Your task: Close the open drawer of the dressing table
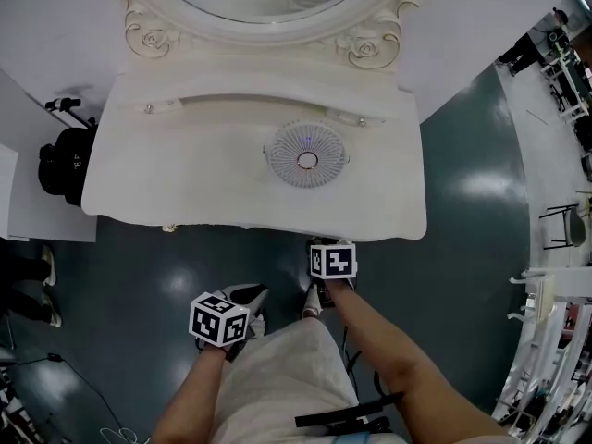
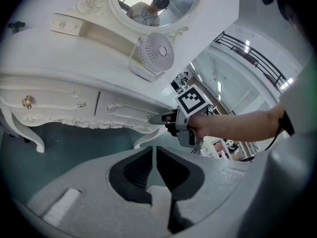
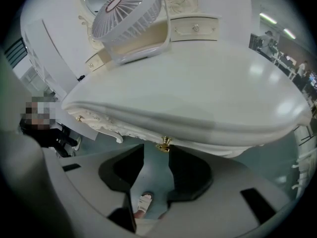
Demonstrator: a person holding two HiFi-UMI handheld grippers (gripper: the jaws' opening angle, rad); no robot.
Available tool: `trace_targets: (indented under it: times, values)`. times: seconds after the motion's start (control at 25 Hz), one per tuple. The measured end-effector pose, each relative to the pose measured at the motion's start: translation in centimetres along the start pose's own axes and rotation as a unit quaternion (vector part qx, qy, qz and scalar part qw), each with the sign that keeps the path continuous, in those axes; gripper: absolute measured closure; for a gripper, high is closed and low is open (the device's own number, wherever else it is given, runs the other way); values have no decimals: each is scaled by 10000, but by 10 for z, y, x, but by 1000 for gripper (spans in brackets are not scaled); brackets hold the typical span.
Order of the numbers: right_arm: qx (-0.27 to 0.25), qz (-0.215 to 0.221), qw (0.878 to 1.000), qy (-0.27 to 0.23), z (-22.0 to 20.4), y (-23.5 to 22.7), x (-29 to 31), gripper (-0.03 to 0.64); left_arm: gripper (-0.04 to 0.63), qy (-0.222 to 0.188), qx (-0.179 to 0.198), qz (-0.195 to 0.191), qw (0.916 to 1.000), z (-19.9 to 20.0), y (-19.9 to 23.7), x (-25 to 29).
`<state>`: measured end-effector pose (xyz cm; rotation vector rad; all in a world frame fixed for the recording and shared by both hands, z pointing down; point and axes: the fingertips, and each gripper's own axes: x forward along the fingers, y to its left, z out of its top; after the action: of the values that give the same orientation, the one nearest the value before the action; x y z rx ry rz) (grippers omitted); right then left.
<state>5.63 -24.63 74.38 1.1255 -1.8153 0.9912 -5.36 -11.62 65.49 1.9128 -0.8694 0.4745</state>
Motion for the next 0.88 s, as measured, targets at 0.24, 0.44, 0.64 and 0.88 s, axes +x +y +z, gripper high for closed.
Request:
trace_targets:
  times: [0.24, 0.44, 0.64, 0.88]
  values:
    - [-60, 107, 9999, -21, -4, 12, -19, 454, 583, -44, 75, -29, 10000, -1, -6, -11]
    - [-260, 319, 9991, -29, -18, 35, -45, 454, 583, -37, 210, -122, 9997, -5, -16, -19]
    - [-270, 589, 9979, -80, -35, 61, -74, 455, 584, -56, 356, -188, 9992, -8, -26, -32]
    - [-199, 885, 9957, -165, -51, 86, -109, 456, 583, -88, 541, -258, 9982, -15, -41, -51]
